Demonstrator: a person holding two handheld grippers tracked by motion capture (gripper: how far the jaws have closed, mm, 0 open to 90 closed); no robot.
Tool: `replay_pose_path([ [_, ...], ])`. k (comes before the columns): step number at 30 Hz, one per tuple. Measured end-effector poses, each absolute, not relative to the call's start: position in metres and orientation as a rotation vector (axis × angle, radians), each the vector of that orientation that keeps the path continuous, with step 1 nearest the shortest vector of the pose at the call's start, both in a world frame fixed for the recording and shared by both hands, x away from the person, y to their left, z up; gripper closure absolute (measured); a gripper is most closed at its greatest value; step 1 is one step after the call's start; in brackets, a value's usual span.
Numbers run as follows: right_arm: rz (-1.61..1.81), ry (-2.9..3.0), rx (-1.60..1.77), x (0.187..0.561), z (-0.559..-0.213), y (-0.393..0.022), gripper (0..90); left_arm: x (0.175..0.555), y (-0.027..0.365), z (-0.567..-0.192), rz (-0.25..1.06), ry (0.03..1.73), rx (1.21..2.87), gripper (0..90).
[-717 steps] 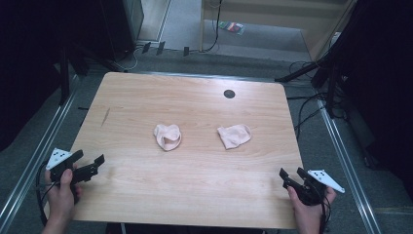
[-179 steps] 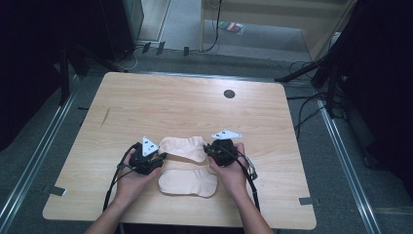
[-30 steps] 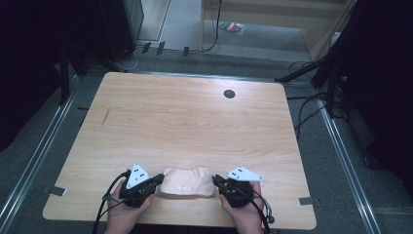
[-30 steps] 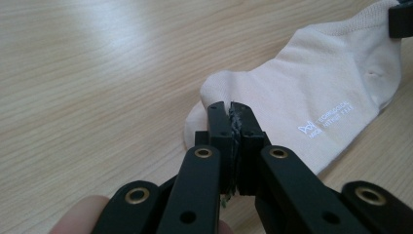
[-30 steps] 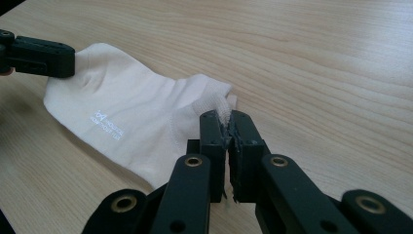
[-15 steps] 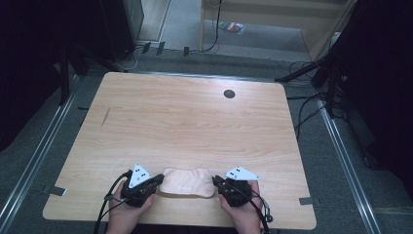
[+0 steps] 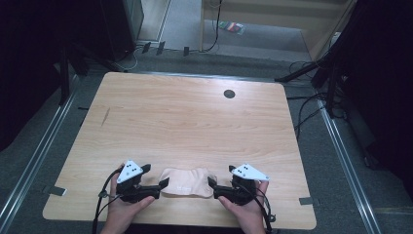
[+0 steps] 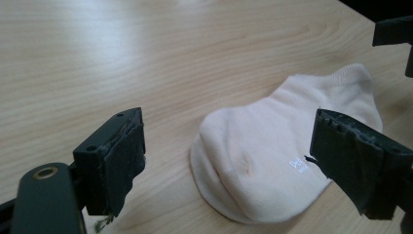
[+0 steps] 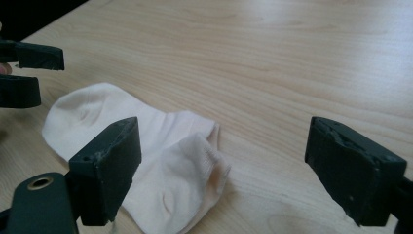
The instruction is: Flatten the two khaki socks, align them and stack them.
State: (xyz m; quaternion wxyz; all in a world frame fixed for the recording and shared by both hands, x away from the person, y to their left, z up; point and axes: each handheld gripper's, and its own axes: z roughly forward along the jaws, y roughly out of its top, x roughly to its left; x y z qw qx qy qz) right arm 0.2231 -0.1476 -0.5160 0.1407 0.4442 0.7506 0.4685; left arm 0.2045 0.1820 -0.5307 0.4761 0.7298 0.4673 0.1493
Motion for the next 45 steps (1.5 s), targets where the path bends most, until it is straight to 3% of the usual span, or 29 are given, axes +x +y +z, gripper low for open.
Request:
replay_pose_path([
  [4, 1.384, 2.136, 1.264, 0.223, -0.513, -0.155, 13.2, 0.206, 0.188, -0.530, 0.371, 1.129, 1.771, 10.1],
  [45, 1.266, 1.976, 1.411, 0.245, -0.525, -0.249, 13.9, 0.210, 0.298, -0.545, 0.506, 1.317, 1.704, 10.1],
])
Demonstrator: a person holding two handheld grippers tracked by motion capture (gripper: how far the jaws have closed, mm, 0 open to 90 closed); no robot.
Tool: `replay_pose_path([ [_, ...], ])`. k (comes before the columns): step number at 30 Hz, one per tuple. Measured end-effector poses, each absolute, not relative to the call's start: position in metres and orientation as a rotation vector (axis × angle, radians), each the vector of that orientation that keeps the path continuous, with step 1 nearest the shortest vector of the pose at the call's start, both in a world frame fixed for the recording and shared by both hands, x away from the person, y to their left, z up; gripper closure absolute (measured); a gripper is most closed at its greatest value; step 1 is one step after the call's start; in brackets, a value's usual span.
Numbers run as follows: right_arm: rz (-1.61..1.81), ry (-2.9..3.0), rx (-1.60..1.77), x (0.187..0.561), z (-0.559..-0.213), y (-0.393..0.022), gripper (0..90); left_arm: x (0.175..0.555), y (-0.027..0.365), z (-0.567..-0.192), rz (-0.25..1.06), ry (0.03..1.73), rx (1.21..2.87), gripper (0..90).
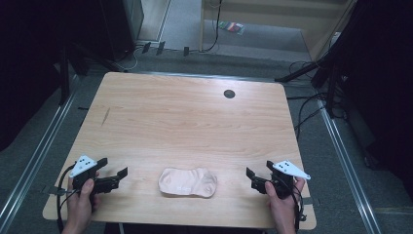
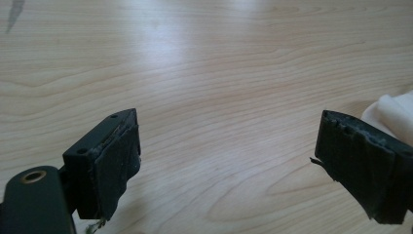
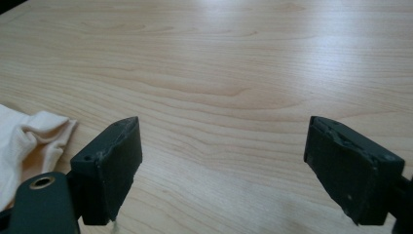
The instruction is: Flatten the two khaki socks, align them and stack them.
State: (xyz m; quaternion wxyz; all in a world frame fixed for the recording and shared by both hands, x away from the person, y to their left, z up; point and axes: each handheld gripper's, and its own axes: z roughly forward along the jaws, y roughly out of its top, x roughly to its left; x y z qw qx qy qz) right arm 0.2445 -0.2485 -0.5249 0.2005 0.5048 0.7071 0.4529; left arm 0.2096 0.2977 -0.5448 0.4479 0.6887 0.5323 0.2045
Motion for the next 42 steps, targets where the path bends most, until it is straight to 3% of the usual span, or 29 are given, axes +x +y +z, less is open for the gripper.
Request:
replay_pose_path([
  [29, 1.163, 1.904, 1.544, 0.219, -0.545, -0.326, 14.2, 0.191, 0.373, -0.549, 0.572, 1.441, 1.610, 10.4],
  [42, 1.175, 1.898, 1.531, 0.214, -0.548, -0.330, 16.0, 0.196, 0.364, -0.553, 0.577, 1.434, 1.671, 10.4],
])
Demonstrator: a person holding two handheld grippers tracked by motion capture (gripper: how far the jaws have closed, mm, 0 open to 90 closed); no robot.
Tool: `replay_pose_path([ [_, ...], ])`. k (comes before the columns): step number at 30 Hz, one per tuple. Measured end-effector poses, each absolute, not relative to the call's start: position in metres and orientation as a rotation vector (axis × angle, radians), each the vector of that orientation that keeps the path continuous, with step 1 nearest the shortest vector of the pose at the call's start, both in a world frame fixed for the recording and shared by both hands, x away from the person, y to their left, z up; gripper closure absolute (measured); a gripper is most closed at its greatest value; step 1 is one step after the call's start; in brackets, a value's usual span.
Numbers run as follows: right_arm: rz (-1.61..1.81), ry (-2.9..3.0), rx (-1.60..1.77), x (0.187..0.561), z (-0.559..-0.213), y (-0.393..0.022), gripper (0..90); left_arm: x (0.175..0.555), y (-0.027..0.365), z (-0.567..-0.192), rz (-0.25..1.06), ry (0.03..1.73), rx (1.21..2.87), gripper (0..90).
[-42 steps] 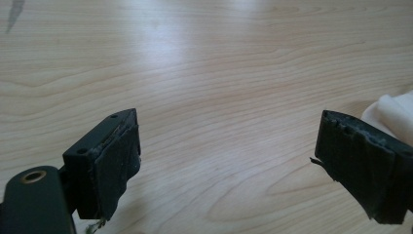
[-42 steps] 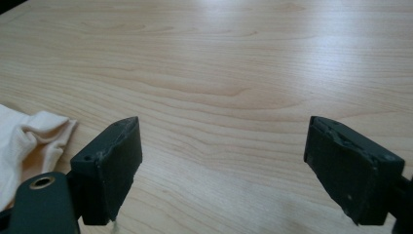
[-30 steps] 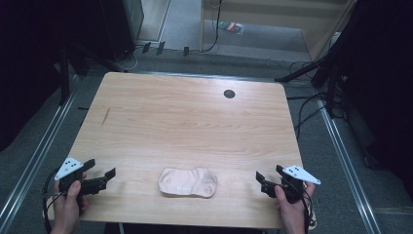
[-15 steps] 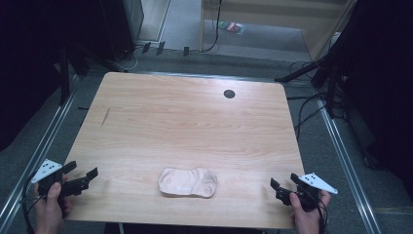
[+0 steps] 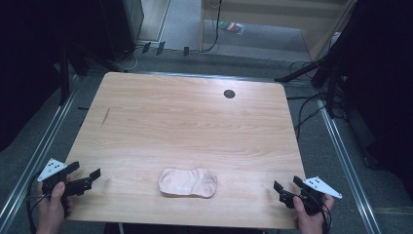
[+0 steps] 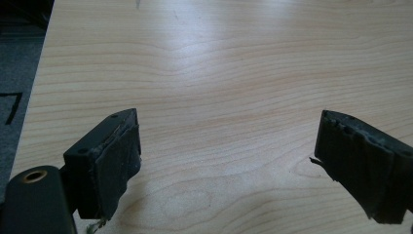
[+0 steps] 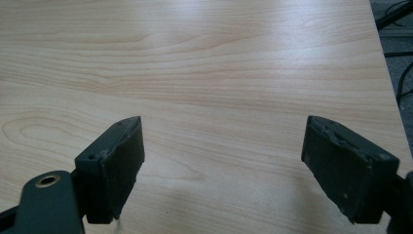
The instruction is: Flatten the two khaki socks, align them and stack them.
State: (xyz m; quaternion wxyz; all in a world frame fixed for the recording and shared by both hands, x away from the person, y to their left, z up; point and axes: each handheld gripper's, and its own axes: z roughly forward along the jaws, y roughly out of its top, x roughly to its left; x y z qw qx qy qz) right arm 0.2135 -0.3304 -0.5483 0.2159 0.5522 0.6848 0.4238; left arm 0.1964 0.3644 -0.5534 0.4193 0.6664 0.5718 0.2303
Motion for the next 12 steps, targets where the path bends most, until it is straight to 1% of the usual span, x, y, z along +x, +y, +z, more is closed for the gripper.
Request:
replay_pose_path([
  [12, 1.181, 1.879, 1.557, 0.2145, -0.5484, -0.3315, 16.6, 0.1980, 0.3635, -0.5536, 0.570, 1.444, 1.682, 10.4],
])
